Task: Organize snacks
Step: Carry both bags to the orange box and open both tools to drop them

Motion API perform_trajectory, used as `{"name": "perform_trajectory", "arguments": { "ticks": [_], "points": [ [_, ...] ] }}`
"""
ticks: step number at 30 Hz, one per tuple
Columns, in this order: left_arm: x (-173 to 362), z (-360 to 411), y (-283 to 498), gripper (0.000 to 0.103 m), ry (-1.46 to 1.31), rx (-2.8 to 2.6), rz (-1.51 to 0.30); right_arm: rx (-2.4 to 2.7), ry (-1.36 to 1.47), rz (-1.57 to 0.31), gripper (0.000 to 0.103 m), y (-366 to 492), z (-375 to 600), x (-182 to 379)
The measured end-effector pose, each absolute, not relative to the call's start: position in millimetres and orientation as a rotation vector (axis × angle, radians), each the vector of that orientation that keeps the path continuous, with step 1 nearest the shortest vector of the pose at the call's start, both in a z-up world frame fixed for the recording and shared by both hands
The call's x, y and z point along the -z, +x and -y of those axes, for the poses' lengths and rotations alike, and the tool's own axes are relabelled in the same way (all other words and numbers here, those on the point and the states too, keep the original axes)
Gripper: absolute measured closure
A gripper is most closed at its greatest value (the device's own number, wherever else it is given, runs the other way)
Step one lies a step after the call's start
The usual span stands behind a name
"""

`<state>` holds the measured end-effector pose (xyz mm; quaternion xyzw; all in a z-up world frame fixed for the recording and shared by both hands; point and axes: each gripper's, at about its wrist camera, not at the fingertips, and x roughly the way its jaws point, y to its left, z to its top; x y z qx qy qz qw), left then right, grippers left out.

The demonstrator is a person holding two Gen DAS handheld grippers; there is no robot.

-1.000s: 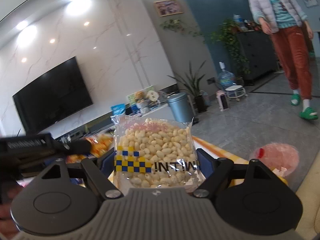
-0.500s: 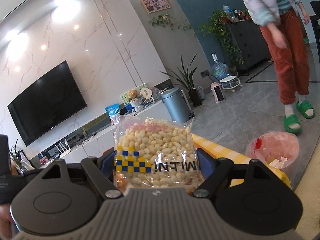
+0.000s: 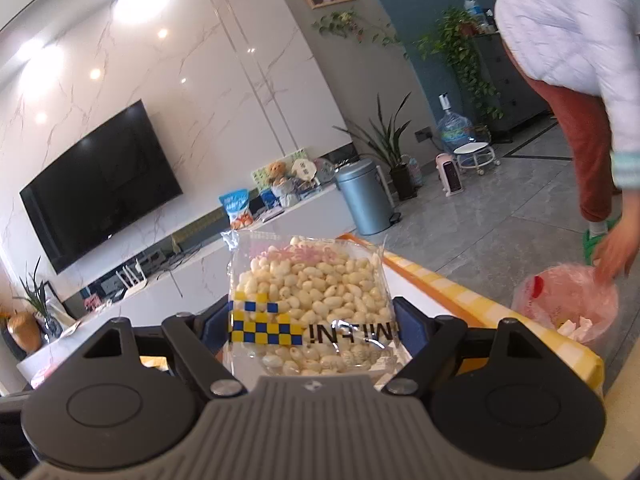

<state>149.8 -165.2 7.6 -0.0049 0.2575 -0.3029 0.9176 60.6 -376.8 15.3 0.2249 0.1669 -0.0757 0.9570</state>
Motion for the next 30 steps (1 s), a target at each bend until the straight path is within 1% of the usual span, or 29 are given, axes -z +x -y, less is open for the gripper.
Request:
{"name": "perform_trajectory", "arguments": {
  "ticks": [6,15,21,22,23,24,27,30],
  "points": [
    [-16.4,144.0,139.9,0.01,-0.044,0.556,-0.52,0.219,0.387,-0.479,0.023,89.0,354.5,-3.2],
    [-5.7,131.5,147.6,0.01,-0.097,0.523,-0.584,0.314,0.272,-0.564,0.022,101.6,339.8,9.5],
    [-6.1,129.3,141.8,0.01,-0.079,0.515,-0.565,0.38,0.231,-0.642,0.021,119.6,331.9,16.2],
    [-6.4,130.0,140.7,0.01,-0.077,0.517,-0.562,0.377,0.236,-0.652,0.023,121.7,331.9,16.8],
    [-5.6,130.6,141.4,0.01,-0.074,0.522,-0.562,0.355,0.252,-0.646,0.032,121.1,333.7,17.4],
    [-4.6,130.5,142.6,0.01,-0.071,0.525,-0.567,0.329,0.273,-0.64,0.035,120.1,336.0,18.0],
    [-2.6,129.9,144.0,0.01,-0.076,0.516,-0.583,0.388,0.212,-0.664,0.038,121.7,329.8,19.8],
    [-2.2,127.6,142.8,0.01,-0.08,0.513,-0.584,0.438,0.176,-0.661,0.037,124.1,324.3,19.2]
  ]
}}
